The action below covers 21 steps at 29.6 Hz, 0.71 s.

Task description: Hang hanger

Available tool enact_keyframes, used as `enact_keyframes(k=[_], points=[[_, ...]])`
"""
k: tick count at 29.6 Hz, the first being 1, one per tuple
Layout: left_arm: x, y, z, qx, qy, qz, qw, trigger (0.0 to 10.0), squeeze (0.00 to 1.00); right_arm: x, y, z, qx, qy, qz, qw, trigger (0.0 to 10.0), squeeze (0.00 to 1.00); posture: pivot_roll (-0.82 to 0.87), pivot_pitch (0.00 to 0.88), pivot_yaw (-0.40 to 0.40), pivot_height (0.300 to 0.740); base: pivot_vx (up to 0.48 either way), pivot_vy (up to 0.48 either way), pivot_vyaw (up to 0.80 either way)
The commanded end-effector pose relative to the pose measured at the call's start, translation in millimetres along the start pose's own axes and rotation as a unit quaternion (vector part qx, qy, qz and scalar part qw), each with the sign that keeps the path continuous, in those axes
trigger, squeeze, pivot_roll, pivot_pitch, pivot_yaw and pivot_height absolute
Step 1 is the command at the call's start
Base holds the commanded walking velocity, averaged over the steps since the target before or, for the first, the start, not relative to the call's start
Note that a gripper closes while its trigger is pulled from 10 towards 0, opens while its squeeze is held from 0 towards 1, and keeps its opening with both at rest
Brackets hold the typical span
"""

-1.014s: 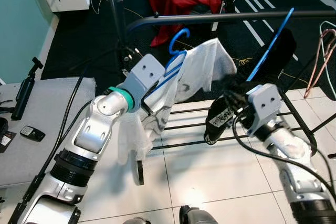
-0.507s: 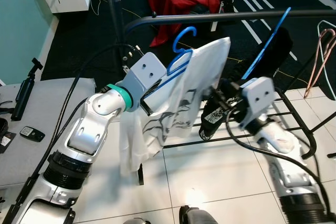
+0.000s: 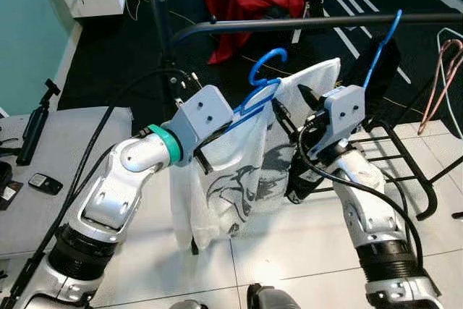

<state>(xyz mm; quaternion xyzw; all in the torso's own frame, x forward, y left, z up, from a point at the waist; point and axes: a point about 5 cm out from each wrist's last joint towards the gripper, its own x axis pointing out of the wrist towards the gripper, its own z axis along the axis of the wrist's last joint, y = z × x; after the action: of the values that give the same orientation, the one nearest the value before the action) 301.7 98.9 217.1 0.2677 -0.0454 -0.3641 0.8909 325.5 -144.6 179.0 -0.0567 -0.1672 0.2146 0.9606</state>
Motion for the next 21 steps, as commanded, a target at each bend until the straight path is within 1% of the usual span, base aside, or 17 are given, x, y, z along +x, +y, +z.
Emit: enact_keyframes(k=[1, 2, 3, 4, 5, 7, 8, 9, 11, 14, 17, 21], points=[[-0.1, -5.4, 6, 0.005, -0.017, -0.015, 1.0, 10.0, 0.0, 3.2, 3.9, -1, 0.007, 0.0, 0.009, 1.0, 10.0, 0.0, -0.08, 0.052, 0.054, 0.74, 0.0, 0.0, 0.0], [-0.1, -5.4, 6, 0.005, -0.017, -0.015, 1.0, 10.0, 0.0, 3.2, 3.9, -1, 0.007, 0.0, 0.009, 1.0, 10.0, 0.0, -0.08, 0.052, 0.054, 0.74, 0.0, 0.0, 0.0], [0.2, -5.0, 5, 0.004, -0.015, -0.013, 1.0, 10.0, 0.0, 4.2, 7.8, -3, 0.014, 0.002, 0.018, 1.0, 10.0, 0.0, -0.08, 0.052, 0.054, 0.74, 0.0, 0.0, 0.0], [1.6, -3.5, 4, 0.004, -0.011, -0.006, 1.0, 10.0, 0.0, 4.4, 17.1, -4, 0.028, 0.008, 0.043, 0.999, 10.0, 0.0, -0.08, 0.052, 0.054, 0.74, 0.0, 0.0, 0.0], [1.6, -3.5, 4, 0.004, -0.011, -0.006, 1.0, 10.0, 0.0, 4.4, 17.1, -4, 0.028, 0.008, 0.043, 0.999, 10.0, 0.0, -0.08, 0.052, 0.054, 0.74, 0.0, 0.0, 0.0], [3.3, -1.6, 4, 0.003, -0.008, 0.003, 1.0, 10.0, 0.0, 3.1, 30.8, -6, 0.049, 0.015, 0.082, 0.995, 10.0, 0.0, -0.08, 0.052, 0.055, 0.74, 0.0, 0.0, 0.0], [3.3, -1.6, 4, 0.003, -0.008, 0.003, 1.0, 10.0, 0.0, 3.1, 30.8, -6, 0.049, 0.015, 0.082, 0.995, 10.0, 0.0, -0.08, 0.052, 0.055, 0.74, 0.0, 0.0, 0.0], [4.1, -1.1, 4, 0.002, -0.008, 0.005, 1.0, 10.0, 0.0, 1.6, 35.8, -7, 0.052, 0.018, 0.096, 0.994, 10.0, 0.0, -0.08, 0.053, 0.056, 0.74, 0.0, 0.0, 0.0], [4.5, -1.0, 5, 0.001, -0.009, 0.006, 1.0, 10.0, 0.0, 0.2, 38.8, -8, 0.053, 0.02, 0.103, 0.993, 10.0, 0.0, -0.08, 0.054, 0.057, 0.74, 0.0, 0.0, 0.0], [5.1, -1.2, 6, 0.001, -0.012, 0.005, 1.0, 10.0, 0.0, -2.8, 39.6, -12, 0.05, 0.027, 0.097, 0.994, 10.0, 0.0, -0.08, 0.056, 0.058, 0.74, 0.0, 0.0, 0.0], [4.8, -1.3, 7, 0.001, -0.013, 0.003, 1.0, 10.0, 0.0, -3.1, 36.0, -15, 0.043, 0.029, 0.08, 0.995, 10.0, 0.0, -0.08, 0.056, 0.058, 0.74, 0.0, 0.0, 0.0], [4.0, -1.5, 7, 0.0, -0.013, 0.002, 1.0, 10.0, 0.0, -0.5, 20.6, -15, 0.016, 0.024, 0.029, 0.999, 10.0, 0.0, -0.08, 0.057, 0.058, 0.74, 0.0, 0.0, 0.0]])
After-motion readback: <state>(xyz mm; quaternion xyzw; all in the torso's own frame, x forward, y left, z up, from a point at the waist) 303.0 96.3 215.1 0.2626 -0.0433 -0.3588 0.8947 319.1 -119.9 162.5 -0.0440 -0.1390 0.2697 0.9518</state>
